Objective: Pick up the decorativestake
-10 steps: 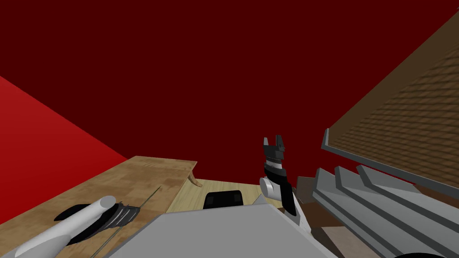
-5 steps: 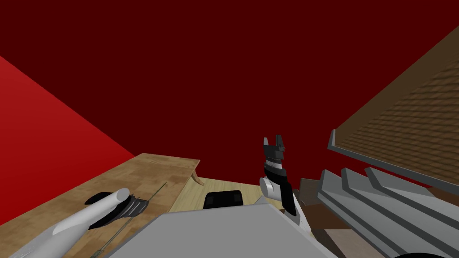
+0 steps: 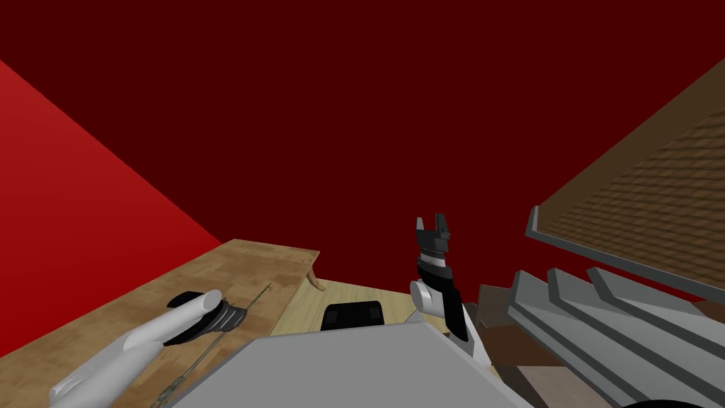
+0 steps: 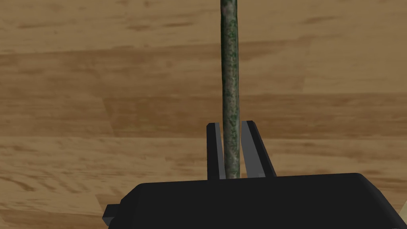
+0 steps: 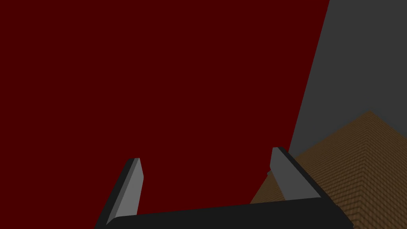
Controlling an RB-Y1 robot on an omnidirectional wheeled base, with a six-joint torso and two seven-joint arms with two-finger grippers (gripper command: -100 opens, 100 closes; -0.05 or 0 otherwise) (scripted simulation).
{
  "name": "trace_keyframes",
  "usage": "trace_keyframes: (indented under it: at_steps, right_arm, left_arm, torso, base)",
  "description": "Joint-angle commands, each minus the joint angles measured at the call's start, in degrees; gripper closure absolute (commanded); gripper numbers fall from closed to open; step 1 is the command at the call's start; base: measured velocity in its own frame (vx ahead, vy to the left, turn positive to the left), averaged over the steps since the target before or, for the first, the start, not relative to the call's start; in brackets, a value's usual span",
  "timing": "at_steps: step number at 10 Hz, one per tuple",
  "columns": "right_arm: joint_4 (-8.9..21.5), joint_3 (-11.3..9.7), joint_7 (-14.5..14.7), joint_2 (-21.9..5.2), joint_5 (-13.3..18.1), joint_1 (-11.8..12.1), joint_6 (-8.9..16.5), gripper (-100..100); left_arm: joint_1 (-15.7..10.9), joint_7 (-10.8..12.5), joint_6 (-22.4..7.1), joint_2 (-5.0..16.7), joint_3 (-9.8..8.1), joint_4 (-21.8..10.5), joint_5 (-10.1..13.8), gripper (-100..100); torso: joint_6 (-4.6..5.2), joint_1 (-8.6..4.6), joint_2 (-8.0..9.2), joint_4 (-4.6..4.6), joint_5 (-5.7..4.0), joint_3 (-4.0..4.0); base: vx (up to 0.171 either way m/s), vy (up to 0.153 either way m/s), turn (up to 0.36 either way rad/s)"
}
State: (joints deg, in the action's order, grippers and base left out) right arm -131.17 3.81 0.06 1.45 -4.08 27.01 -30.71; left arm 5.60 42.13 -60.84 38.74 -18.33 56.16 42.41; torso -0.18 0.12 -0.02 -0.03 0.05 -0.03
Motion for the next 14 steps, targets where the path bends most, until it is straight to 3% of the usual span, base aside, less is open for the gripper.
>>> trace_keyframes:
  at_steps: [1,3,5,7,8,9,10,12,14]
  right_arm:
    - [0.0,0.0,0.0,0.0,0.0,0.0,0.0,0]
    - [0.0,0.0,0.0,0.0,0.0,0.0,0.0,0]
    - [0.0,0.0,0.0,0.0,0.0,0.0,0.0,0]
    - [0.0,0.0,0.0,0.0,0.0,0.0,0.0,0]
    - [0.0,0.0,0.0,0.0,0.0,0.0,0.0,0]
    - [0.0,0.0,0.0,0.0,0.0,0.0,0.0,0]
    - [0.0,0.0,0.0,0.0,0.0,0.0,0.0,0]
    - [0.0,0.0,0.0,0.0,0.0,0.0,0.0,0]
    - [0.0,0.0,0.0,0.0,0.0,0.0,0.0,0]
  left_arm:
    - [-0.1,2.9,-0.9,-0.5,2.86,2.9,-0.9,100]
    - [-0.1,6.3,-0.9,-0.5,4.83,5.9,-0.9,100]
    - [0.2,10.0,-1.8,-1.1,8.7,10.6,-1.7,100]
    - [0.2,12.3,-1.8,-1.1,9.46,11.3,-1.7,100]
    - [0.4,14.6,-2.7,-1.7,12.18,14.1,-2.5,100]
    - [0.4,16.5,-2.7,-1.7,13.76,16.5,-2.5,100]
    - [0.4,18.1,-2.7,-1.7,14.09,16.7,-2.5,100]
    - [0.6,21.0,-3.6,-2.3,18.06,20.1,-3.3,100]
    - [0.6,23.8,-3.6,-2.3,18.72,22.2,-3.3,100]
  torso:
    - [0.0,0.0,0.0,0.0,0.0,0.0]
    - [-0.02,0.16,0.07,-0.01,0.05,0.02]
    - [-0.04,0.15,0.09,-0.01,0.03,0.03]
    - [0.05,0.04,0.03,0.0,0.02,0.01]
    - [0.02,-0.05,-0.01,-0.02,0.0,-0.01]
    - [-0.09,0.11,0.06,-0.03,0.01,0.02]
    - [0.0,0.14,0.07,0.01,0.04,0.04]
    - [-0.11,0.11,0.13,-0.01,0.03,0.06]
    - [-0.02,0.04,0.1,0.02,0.02,0.06]
  base:
    - [-0.015,0.058,0.159]
    - [-0.021,0.05,0.045]
    - [-0.031,0.066,0.124]
    - [-0.003,0.016,-0.02]
    - [-0.015,0.062,0.184]
    - [-0.023,0.069,0.098]
    - [-0.015,0.027,-0.029]
    - [-0.028,0.057,0.123]
    - [-0.007,0.021,-0.007]
